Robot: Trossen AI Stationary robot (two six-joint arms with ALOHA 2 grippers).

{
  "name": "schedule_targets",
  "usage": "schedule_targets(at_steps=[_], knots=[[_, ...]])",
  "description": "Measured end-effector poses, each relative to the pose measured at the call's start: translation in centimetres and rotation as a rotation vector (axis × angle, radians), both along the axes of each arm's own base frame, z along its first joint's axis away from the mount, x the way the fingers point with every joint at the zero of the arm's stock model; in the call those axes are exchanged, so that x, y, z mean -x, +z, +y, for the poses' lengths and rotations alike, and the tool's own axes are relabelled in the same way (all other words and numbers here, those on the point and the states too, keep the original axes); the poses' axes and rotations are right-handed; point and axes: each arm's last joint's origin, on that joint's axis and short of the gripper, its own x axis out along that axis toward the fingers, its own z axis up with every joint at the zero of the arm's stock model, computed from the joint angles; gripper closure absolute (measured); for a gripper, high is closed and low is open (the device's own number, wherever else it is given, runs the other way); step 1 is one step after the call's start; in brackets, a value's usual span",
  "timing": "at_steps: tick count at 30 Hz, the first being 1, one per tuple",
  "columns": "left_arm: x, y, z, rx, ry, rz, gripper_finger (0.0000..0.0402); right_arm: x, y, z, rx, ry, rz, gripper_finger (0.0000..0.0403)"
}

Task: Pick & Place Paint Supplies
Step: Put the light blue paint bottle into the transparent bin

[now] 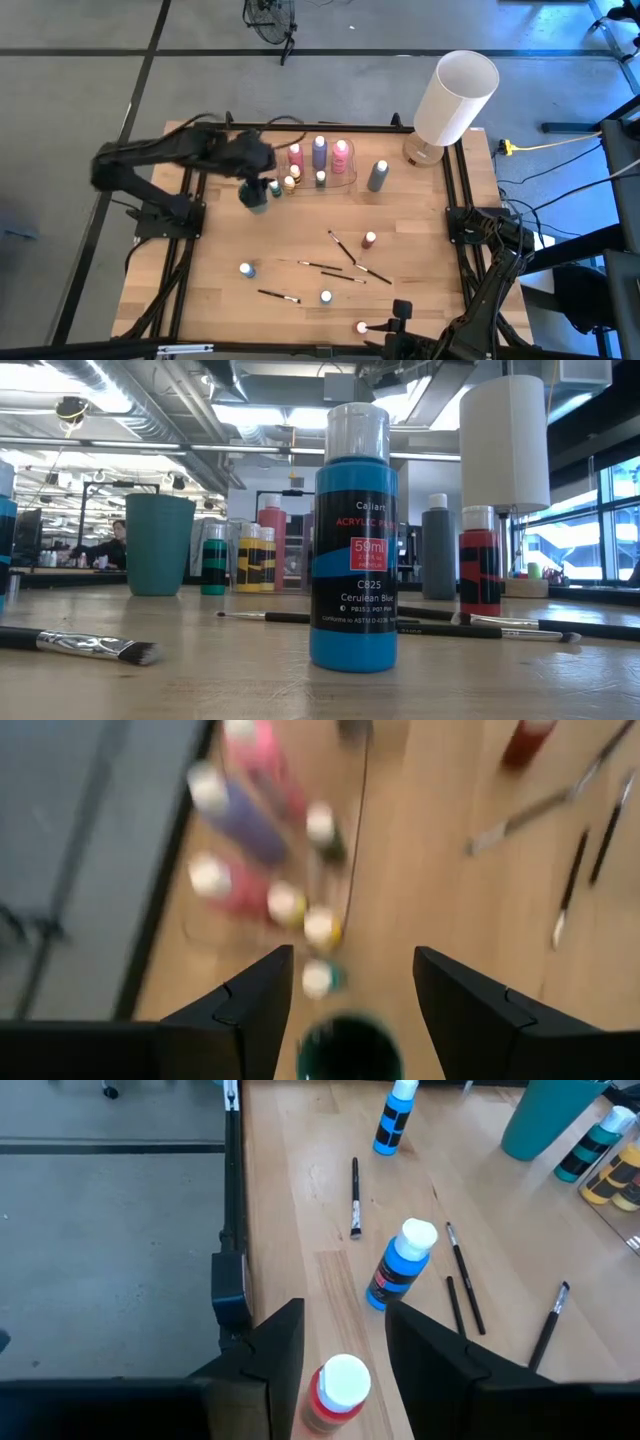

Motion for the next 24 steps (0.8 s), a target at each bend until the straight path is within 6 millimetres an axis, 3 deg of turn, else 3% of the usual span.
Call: schedule_targets(at_steps=[4, 12, 18, 24], knots=[[-1.7, -1.5, 3.1, 0.123, 0.098, 0.188, 0.0199, -0.1, 0.0, 0.2, -0.029, 0.006, 0.003, 0.0259], [-4.7, -5.5, 7.4, 0.247, 0.215, 0.341, 0.0199, -0.1, 0.0, 0.3, -0.081, -0.008, 0.009, 0.0259], [-6.1, -7.7, 8.2, 0.291, 0.203, 0.425, 0.0199, -0.1, 0.0, 0.4, -0.093, -0.004, 0.014, 0.0259], [-6.7, -8.9, 7.6, 0.292, 0.169, 0.475, 0.0199, -0.1, 0.1, 0.4, -0.095, -0.004, 0.012, 0.0259]])
